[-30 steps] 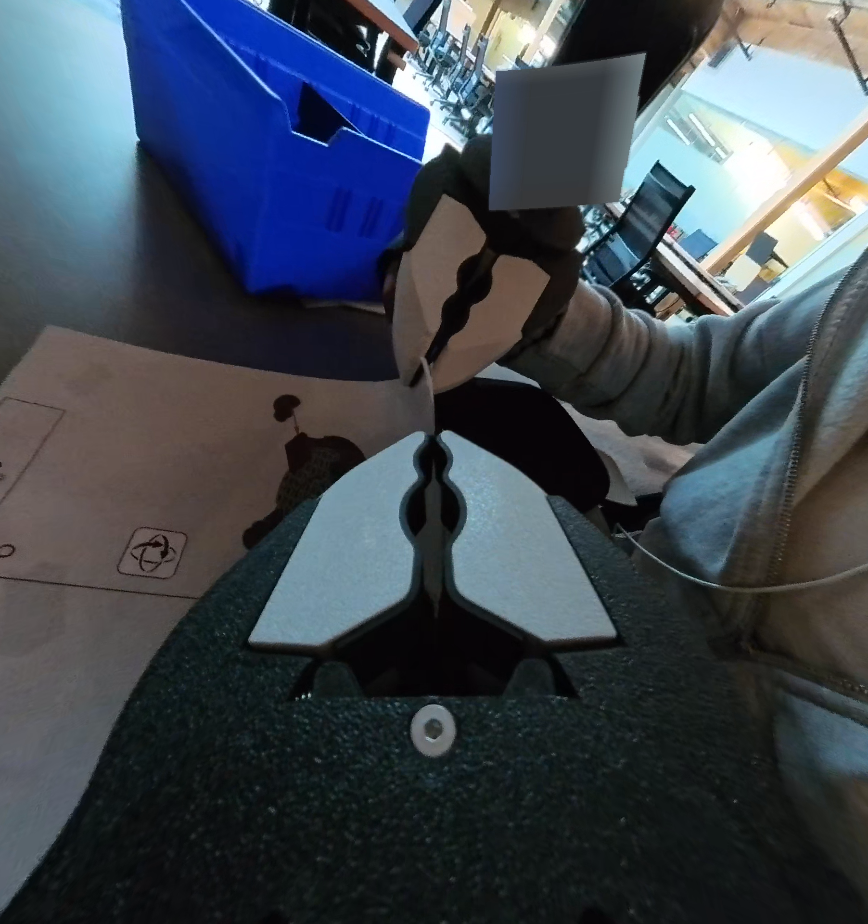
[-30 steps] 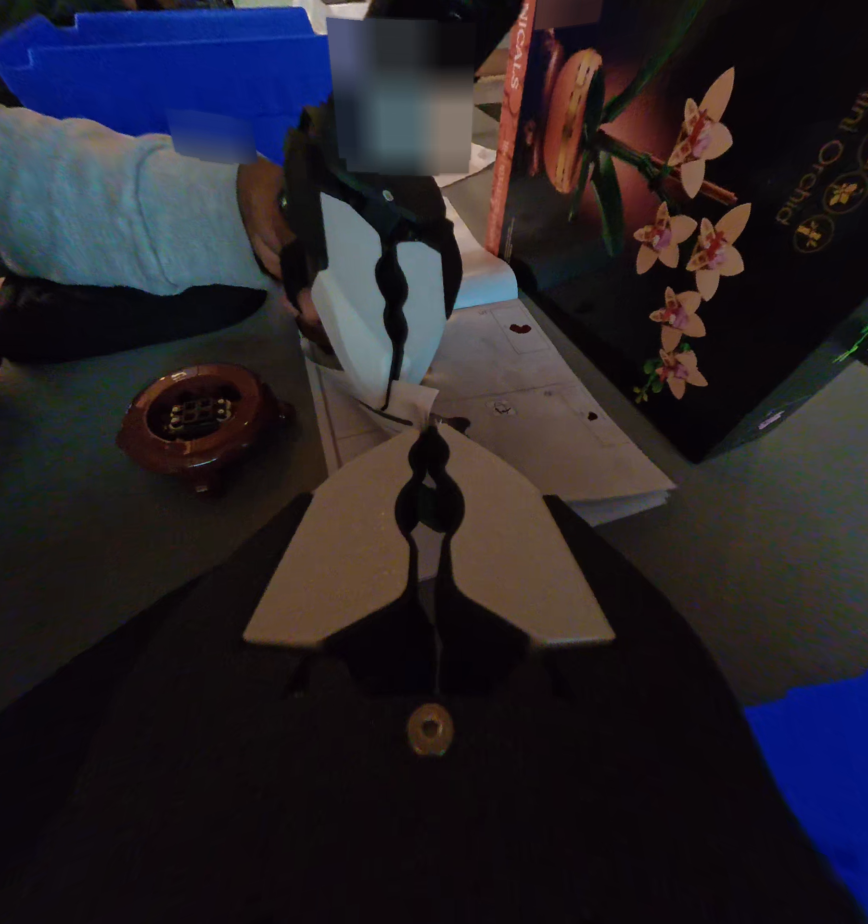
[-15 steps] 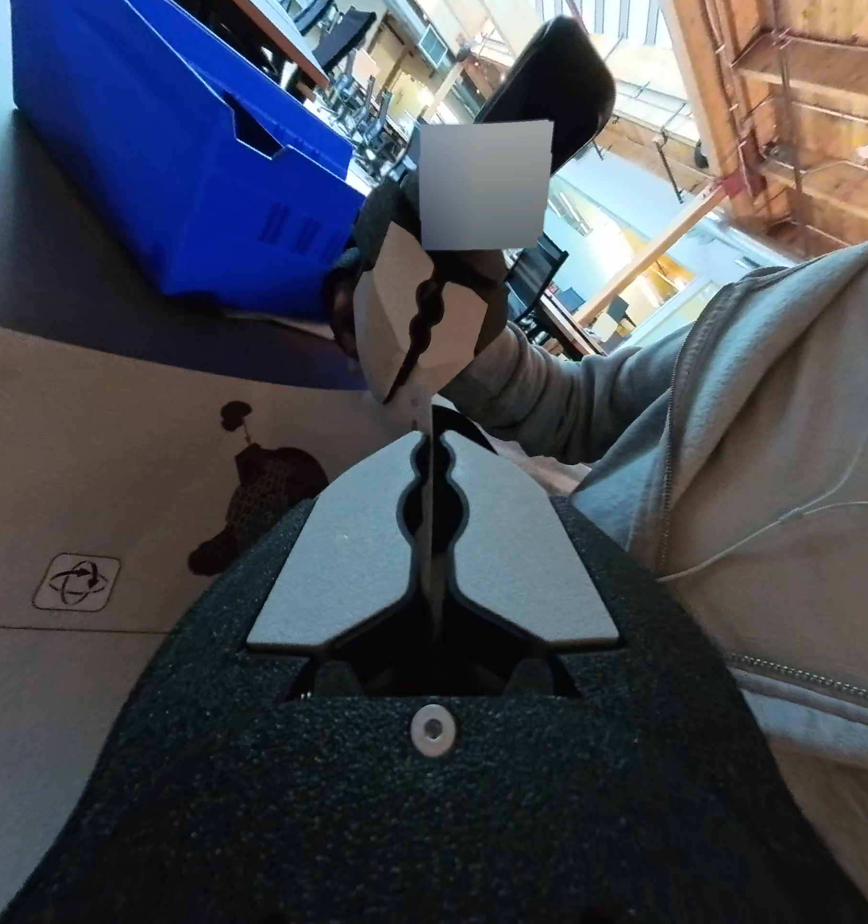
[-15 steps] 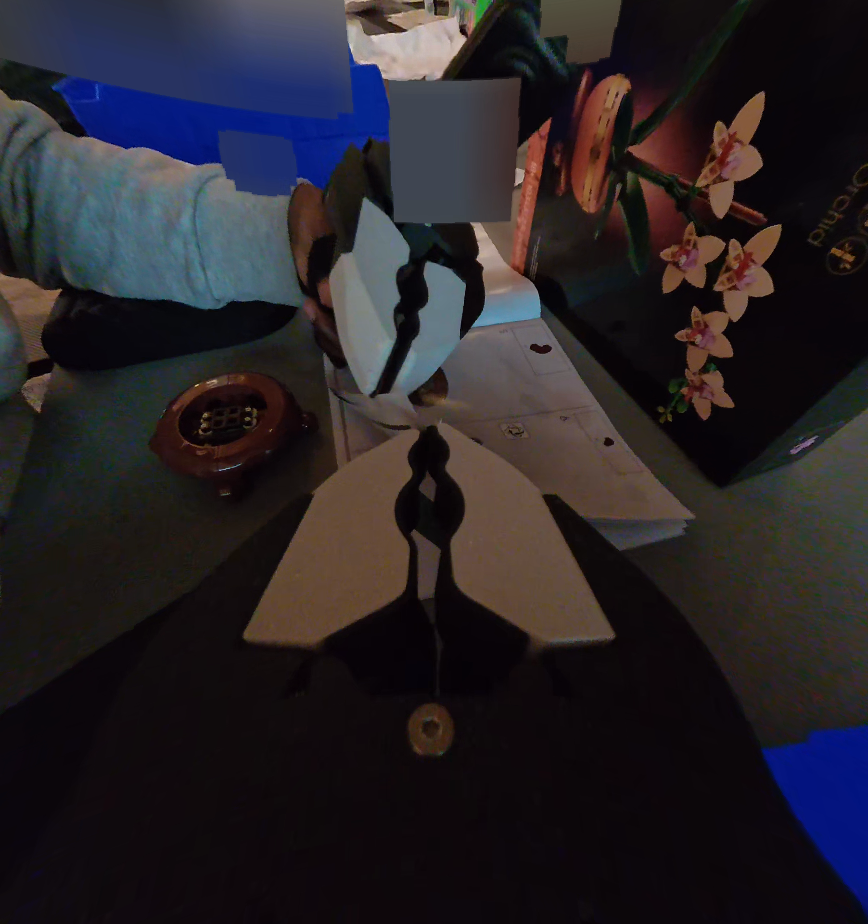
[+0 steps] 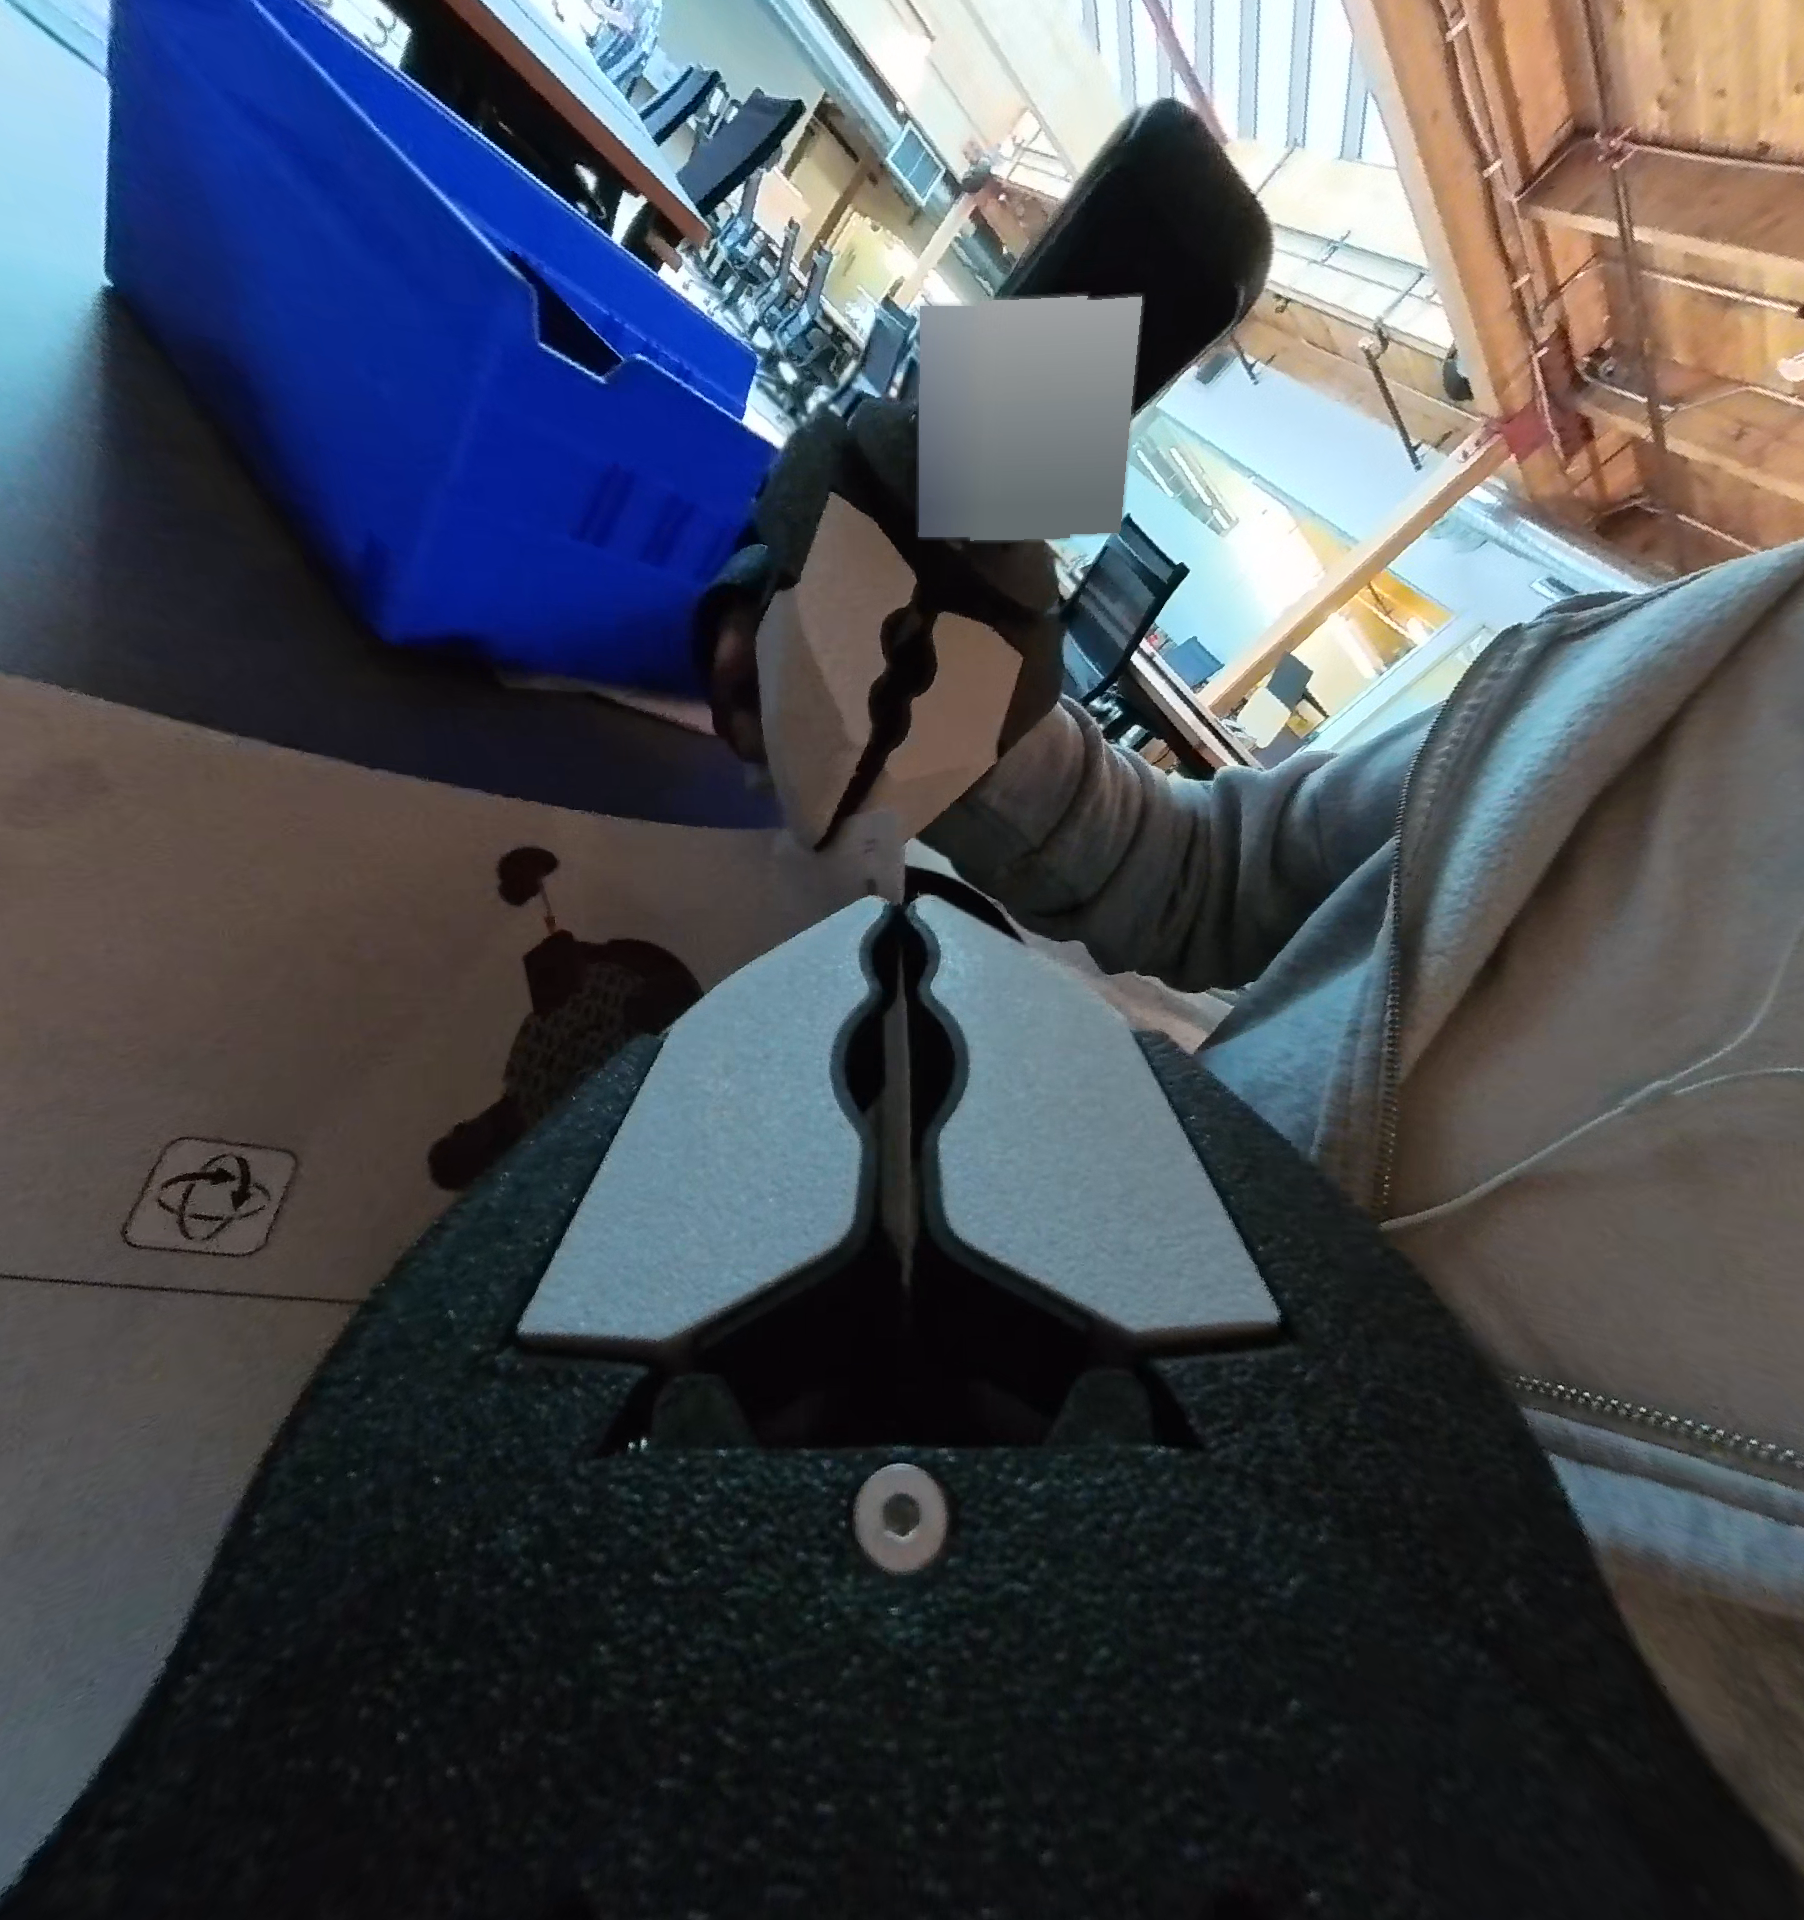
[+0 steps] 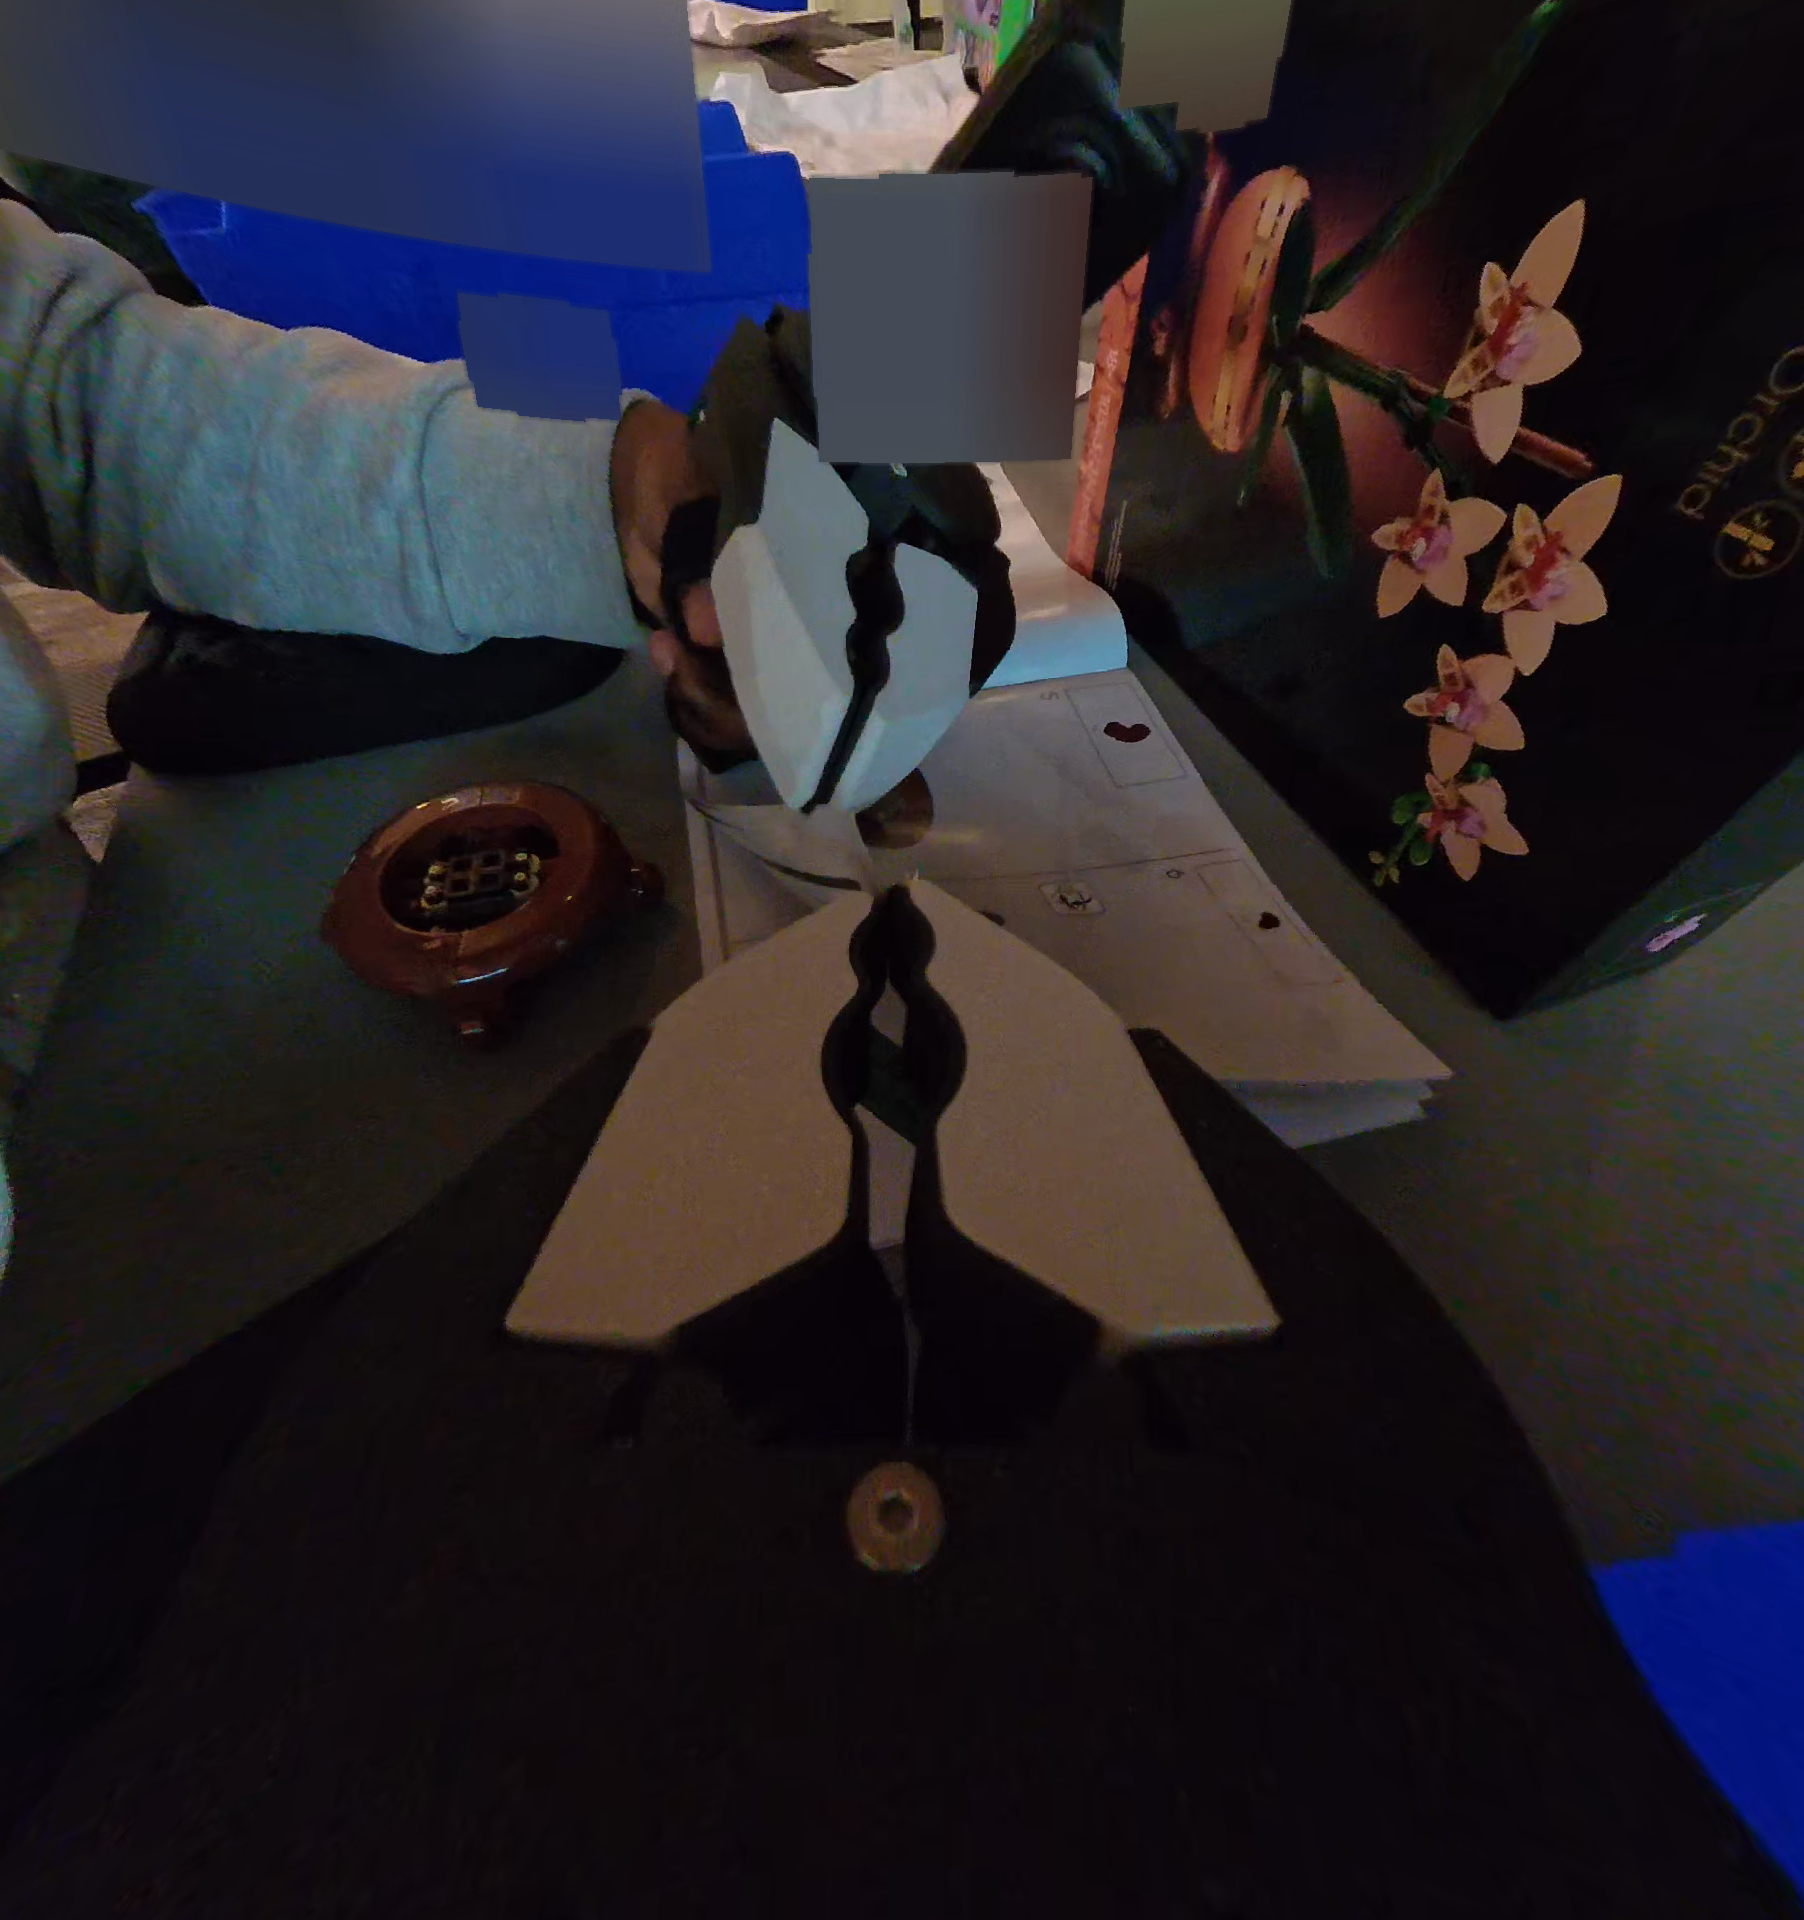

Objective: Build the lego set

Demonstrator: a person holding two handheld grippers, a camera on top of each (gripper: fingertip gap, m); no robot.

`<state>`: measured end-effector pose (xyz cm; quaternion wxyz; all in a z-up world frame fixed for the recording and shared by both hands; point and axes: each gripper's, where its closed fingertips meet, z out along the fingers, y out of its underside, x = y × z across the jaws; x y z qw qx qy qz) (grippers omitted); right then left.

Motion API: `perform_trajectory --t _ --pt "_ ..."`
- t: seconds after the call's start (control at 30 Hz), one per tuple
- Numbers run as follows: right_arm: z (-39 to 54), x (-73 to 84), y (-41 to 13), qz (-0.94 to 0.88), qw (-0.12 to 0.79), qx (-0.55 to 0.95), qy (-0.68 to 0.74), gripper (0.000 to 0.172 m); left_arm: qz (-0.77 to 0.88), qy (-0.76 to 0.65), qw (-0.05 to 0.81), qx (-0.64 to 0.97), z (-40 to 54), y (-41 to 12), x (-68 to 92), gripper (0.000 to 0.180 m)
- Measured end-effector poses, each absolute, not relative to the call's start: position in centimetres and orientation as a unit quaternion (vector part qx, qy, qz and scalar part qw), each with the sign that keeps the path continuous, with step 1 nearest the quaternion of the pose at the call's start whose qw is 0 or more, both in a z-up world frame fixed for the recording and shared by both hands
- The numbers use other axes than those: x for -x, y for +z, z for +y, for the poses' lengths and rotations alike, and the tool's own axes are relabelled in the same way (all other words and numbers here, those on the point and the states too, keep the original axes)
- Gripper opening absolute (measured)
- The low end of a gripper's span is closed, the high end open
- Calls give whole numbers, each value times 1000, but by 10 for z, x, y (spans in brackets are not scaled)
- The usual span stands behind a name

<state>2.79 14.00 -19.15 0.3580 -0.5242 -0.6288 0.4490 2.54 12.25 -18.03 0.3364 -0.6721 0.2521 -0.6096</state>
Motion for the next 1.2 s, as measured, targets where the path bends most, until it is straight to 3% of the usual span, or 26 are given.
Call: perform_trajectory --t 0.83,1.0,1.2 --pt "137 -30 -191 -635 367 509 451 1 252 -623 332 663 121 -180 -26 0" --pt "138 -33 -190 -635 359 528 434 29 243 -597 366 671 129 -178 -19 0" --pt "153 -33 -193 -635 401 583 310 47 246 -554 410 682 134 -169 -9 0"
